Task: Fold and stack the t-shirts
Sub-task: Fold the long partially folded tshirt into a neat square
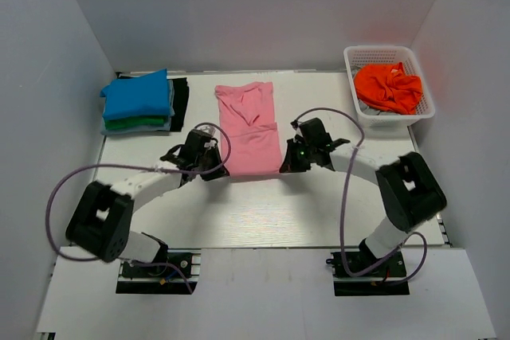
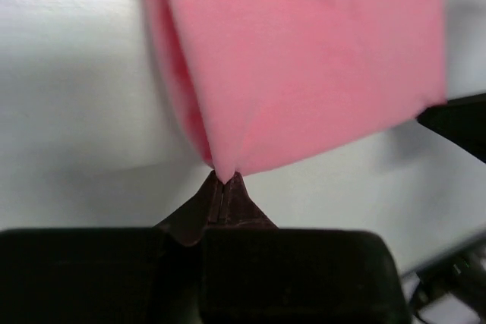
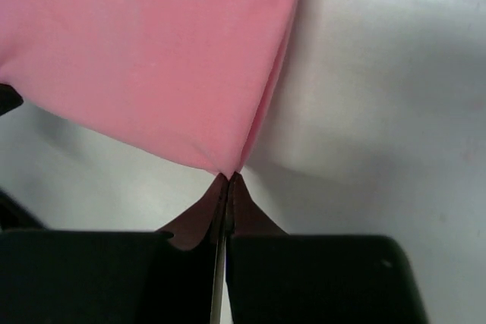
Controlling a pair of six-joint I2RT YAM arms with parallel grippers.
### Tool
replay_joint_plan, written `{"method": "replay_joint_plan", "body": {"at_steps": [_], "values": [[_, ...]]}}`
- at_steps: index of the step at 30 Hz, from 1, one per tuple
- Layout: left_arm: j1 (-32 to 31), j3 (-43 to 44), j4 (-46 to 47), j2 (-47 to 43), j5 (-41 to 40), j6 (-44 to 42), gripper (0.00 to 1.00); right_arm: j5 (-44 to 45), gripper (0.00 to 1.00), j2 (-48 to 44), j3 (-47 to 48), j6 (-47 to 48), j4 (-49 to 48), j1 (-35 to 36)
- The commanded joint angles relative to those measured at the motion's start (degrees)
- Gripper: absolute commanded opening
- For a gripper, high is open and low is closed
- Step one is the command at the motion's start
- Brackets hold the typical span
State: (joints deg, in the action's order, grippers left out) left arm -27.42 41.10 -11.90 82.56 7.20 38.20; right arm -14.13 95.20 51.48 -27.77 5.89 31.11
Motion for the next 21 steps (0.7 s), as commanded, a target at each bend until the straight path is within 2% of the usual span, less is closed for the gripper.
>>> {"method": "replay_joint_plan", "body": {"at_steps": [1, 2, 6, 8, 11, 15, 18, 21], "values": [[-1.1, -2.3, -5.3, -13.9, 7.4, -1.0, 0.00, -4.3, 0.00, -8.3, -2.5, 1.8, 5.0, 0.4], [-1.8, -3.1, -6.1, -16.4, 7.9, -0.4, 0.00, -5.4, 0.00, -13.8, -4.0, 1.8, 6.1, 0.4], [-2.4, -4.0, -13.5, -26.3, 11.8, 0.7, 0.00, -8.4, 0.00, -23.6, -7.3, 1.2, 13.1, 0.7], [-2.9, -4.0, -16.7, -31.0, 16.2, 1.4, 0.00, -11.1, 0.00, -29.0, -7.7, 1.3, 17.4, 1.1], [-3.4, -2.9, -21.3, -34.2, 20.2, 2.5, 0.00, -12.1, 0.00, -36.5, -6.8, 1.0, 23.5, 1.1], [-3.4, -2.9, -23.9, -37.6, 23.3, 3.2, 0.00, -12.7, 0.00, -41.2, -3.8, 0.6, 27.8, 0.9], [-3.4, -1.2, -23.0, -40.8, 24.0, 3.9, 0.00, -12.9, 0.00, -41.1, -1.1, 1.3, 28.6, 0.8], [-3.4, 0.4, -26.1, -42.1, 16.6, 3.4, 0.00, -11.1, 0.00, -39.0, 0.5, 1.5, 26.5, 0.7]]}}
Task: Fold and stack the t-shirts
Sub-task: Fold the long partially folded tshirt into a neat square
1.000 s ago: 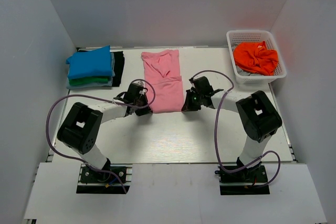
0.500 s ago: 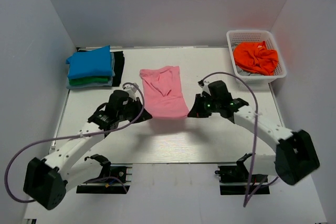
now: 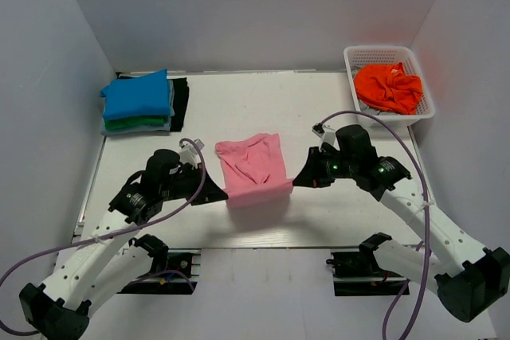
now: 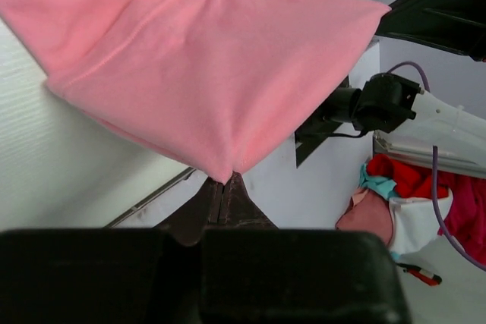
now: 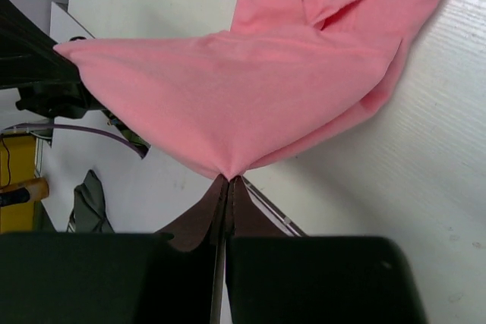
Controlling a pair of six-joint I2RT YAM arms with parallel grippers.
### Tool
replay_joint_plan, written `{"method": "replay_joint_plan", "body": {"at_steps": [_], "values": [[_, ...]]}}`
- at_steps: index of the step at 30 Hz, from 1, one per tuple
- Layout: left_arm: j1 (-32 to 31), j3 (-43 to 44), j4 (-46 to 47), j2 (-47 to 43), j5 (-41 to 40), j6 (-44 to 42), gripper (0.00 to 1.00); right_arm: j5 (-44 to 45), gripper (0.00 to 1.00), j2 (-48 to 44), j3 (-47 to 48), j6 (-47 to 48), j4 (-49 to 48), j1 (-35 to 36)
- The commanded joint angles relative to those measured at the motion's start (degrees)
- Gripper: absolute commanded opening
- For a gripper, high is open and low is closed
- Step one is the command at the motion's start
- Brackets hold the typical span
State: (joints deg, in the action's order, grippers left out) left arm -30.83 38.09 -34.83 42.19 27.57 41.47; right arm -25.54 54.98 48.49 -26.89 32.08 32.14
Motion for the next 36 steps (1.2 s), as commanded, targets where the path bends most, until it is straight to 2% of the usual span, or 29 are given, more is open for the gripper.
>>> {"method": "replay_joint_plan", "body": {"at_steps": [1, 10, 15, 28, 36], "values": [[0.0, 3.4, -3.1, -1.0, -4.6, -0.4, 0.00, 0.6, 0.00, 2.7, 3.8, 1.1, -0.3, -0.4], [1.2, 10.8, -0.4, 7.8, -11.0, -2.7, 0.00, 5.2, 0.00, 10.9, 11.8, 1.1, -5.7, -0.9], [1.2, 10.8, 1.2, 13.5, -13.4, -2.7, 0.00, 5.9, 0.00, 15.2, 15.2, 1.5, -6.0, -2.0], [2.3, 13.1, 5.9, 21.2, -27.8, -2.2, 0.00, 4.1, 0.00, 26.0, 19.9, 2.4, -11.6, -5.4], [4.5, 15.5, 11.4, 28.4, -29.8, -1.0, 0.00, 2.6, 0.00, 36.1, 28.0, 3.9, -12.7, -6.4]]}}
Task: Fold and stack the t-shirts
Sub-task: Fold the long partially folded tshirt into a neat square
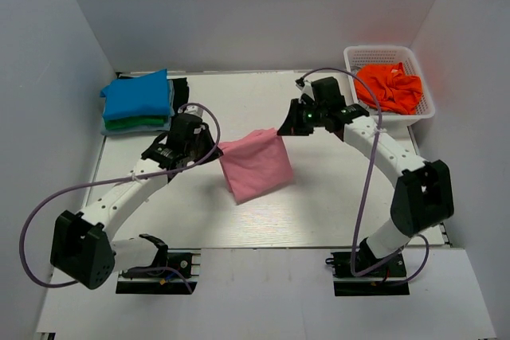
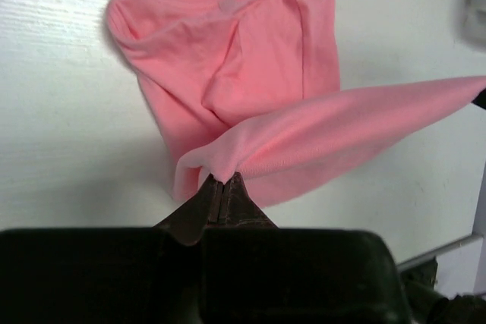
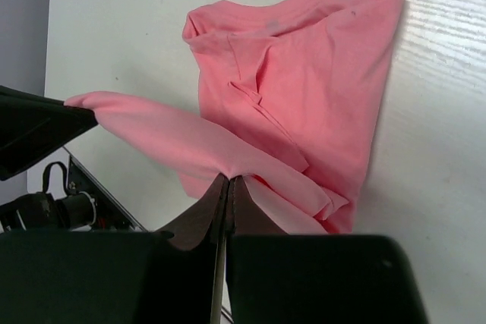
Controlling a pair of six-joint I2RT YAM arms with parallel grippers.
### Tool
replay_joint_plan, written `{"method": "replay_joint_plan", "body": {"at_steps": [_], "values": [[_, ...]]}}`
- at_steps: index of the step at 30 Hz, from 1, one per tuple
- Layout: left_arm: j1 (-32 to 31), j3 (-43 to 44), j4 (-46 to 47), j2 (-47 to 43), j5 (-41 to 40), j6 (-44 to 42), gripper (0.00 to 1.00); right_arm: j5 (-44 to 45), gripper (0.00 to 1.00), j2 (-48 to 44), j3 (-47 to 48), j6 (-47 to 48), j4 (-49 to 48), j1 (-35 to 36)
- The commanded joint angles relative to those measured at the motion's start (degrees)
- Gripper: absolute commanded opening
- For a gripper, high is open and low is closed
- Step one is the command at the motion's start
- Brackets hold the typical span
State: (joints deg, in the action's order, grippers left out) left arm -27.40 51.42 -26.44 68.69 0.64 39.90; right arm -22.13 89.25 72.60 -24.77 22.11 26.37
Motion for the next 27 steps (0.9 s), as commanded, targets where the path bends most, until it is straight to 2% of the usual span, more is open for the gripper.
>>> {"method": "replay_joint_plan", "body": {"at_steps": [1, 7, 10, 18, 19, 20, 21, 24, 25, 27], "values": [[1.1, 2.2, 3.0, 2.7, -3.9, 0.5, 0.00, -1.0, 0.00, 4.2, 4.8, 1.8, -2.8, -1.4], [3.2, 4.7, 5.7, 8.0, -10.4, 1.2, 0.00, -2.3, 0.00, 12.0, 11.2, 2.5, -4.0, -2.5], [4.6, 6.0, 8.3, 12.2, -10.4, 1.2, 0.00, -2.8, 0.00, 16.0, 14.0, 2.6, -5.1, -2.8], [7.8, 13.3, 7.6, 24.5, -10.3, 4.2, 0.01, -1.0, 0.00, 26.9, 20.5, 3.8, -7.6, -3.3], [8.5, 13.9, 7.6, 26.4, -11.5, 4.7, 0.08, -0.1, 0.05, 28.2, 20.6, 3.4, -10.5, -3.3], [9.4, 15.5, 8.6, 27.4, -12.2, 4.7, 0.17, 0.9, 0.15, 28.7, 21.6, 3.2, -10.9, -3.3], [9.9, 16.9, 8.6, 28.4, -13.6, 5.4, 0.46, 2.0, 0.27, 31.0, 22.2, 3.9, -11.6, -3.4], [11.1, 23.1, 7.2, 32.2, -14.9, 4.3, 0.99, 5.5, 0.90, 34.0, 26.0, 4.8, -13.6, -3.9], [11.1, 24.8, 7.2, 33.1, -14.0, 2.9, 1.00, 6.7, 0.90, 34.3, 27.1, 5.7, -13.9, -4.0], [11.7, 31.6, 0.8, 34.8, -10.4, -0.3, 1.00, 6.7, 0.90, 34.1, 29.4, 6.6, -10.0, -3.9]]}}
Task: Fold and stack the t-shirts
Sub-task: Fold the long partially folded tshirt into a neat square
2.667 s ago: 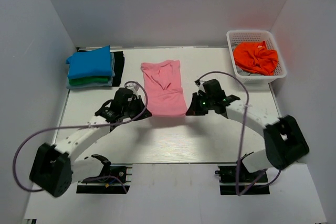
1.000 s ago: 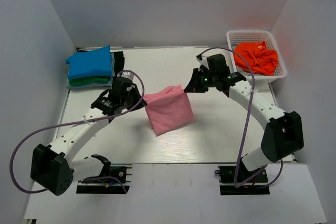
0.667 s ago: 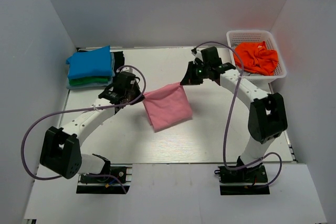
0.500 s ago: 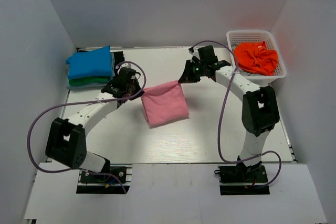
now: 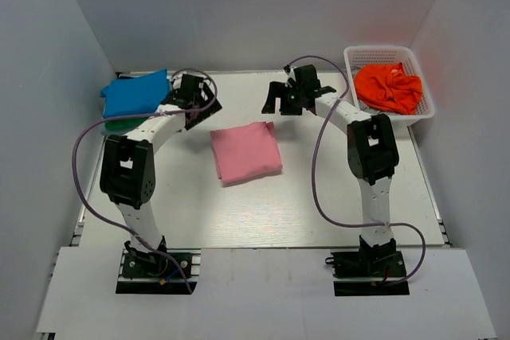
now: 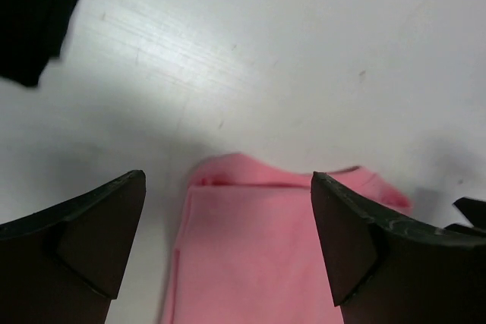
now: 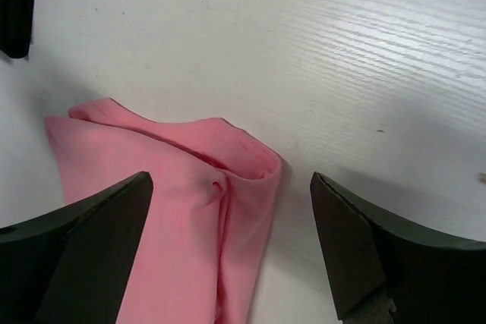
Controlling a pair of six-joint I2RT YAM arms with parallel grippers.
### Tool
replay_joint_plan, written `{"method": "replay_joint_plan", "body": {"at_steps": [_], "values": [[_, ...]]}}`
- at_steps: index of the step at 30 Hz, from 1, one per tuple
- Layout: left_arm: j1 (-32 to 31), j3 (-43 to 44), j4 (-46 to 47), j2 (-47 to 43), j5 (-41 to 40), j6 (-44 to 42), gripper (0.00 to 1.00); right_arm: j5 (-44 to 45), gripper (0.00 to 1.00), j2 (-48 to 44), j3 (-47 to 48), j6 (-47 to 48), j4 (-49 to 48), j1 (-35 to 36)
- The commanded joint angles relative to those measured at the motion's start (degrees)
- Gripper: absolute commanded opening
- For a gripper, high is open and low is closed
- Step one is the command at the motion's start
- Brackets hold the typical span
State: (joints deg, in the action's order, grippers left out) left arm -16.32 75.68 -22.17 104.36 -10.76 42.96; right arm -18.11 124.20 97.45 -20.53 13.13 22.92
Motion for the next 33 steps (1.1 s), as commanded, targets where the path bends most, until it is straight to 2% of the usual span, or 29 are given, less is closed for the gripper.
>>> {"method": "replay_joint_plan", "body": {"at_steps": [1, 3, 5, 6, 9, 12, 15, 18, 19, 21, 23, 24, 29, 32, 33], "values": [[0.6, 9.5, -4.4, -0.3, 1.8, -5.0, 1.00, 2.2, 0.90, -2.0, 3.9, 3.3, -0.7, -0.2], [-1.0, 8.7, -4.3, -1.4, 3.3, -8.3, 1.00, 1.8, 0.90, -6.2, -3.4, 3.7, -3.1, 0.2], [-1.0, 4.6, -2.8, -4.2, 9.1, -8.9, 1.00, -0.2, 0.90, -12.9, -8.0, 2.3, -8.5, 0.9], [-1.0, 2.8, -1.1, -5.1, 10.5, -8.9, 1.00, -1.0, 0.90, -14.6, -14.8, 1.7, -9.9, 1.0], [-1.0, -3.5, 1.4, -9.3, 11.2, -8.3, 1.00, -4.6, 0.90, -19.3, -20.3, 1.1, -12.4, 2.0], [-1.0, -8.2, 3.1, -11.1, 11.1, -8.3, 1.00, -4.6, 0.90, -19.9, -21.8, 2.2, -12.3, 2.7], [-1.0, -9.3, 4.3, -10.5, 9.3, -7.6, 1.00, -1.5, 0.90, -18.0, -20.7, 2.2, -15.4, 3.2], [0.2, -8.5, 5.0, -8.1, 9.3, -7.6, 0.88, -2.1, 0.90, -12.9, -16.9, 1.6, -13.4, 3.0], [0.2, -7.9, 5.0, -6.1, 7.5, -7.6, 0.80, -3.3, 0.90, -10.8, -14.5, 1.8, -13.2, 3.1], [0.2, -5.6, 4.4, -3.9, 6.9, -7.6, 0.74, -3.8, 0.84, -7.8, -11.5, 1.5, -10.3, 3.4], [0.2, -4.0, 3.9, -0.8, 6.9, -8.2, 0.63, -4.1, 0.75, -5.4, -8.5, 1.4, -9.8, 3.5], [0.2, -2.6, 3.4, 0.0, 6.9, -8.2, 0.59, -5.2, 0.67, -4.2, -8.1, 1.1, -10.0, 3.5], [0.2, -0.7, 2.1, 3.4, 6.4, -8.2, 0.51, -4.9, 0.60, -0.5, -4.9, 0.5, -9.9, 3.4], [0.2, -0.7, 2.1, 5.0, 6.4, -8.2, 0.49, -5.5, 0.49, 1.5, -3.5, 0.3, -9.0, 3.3], [0.2, -0.7, 2.1, 5.5, 6.4, -8.2, 0.40, -5.5, 0.42, 1.7, -3.5, 0.3, -9.2, 3.4]]}}
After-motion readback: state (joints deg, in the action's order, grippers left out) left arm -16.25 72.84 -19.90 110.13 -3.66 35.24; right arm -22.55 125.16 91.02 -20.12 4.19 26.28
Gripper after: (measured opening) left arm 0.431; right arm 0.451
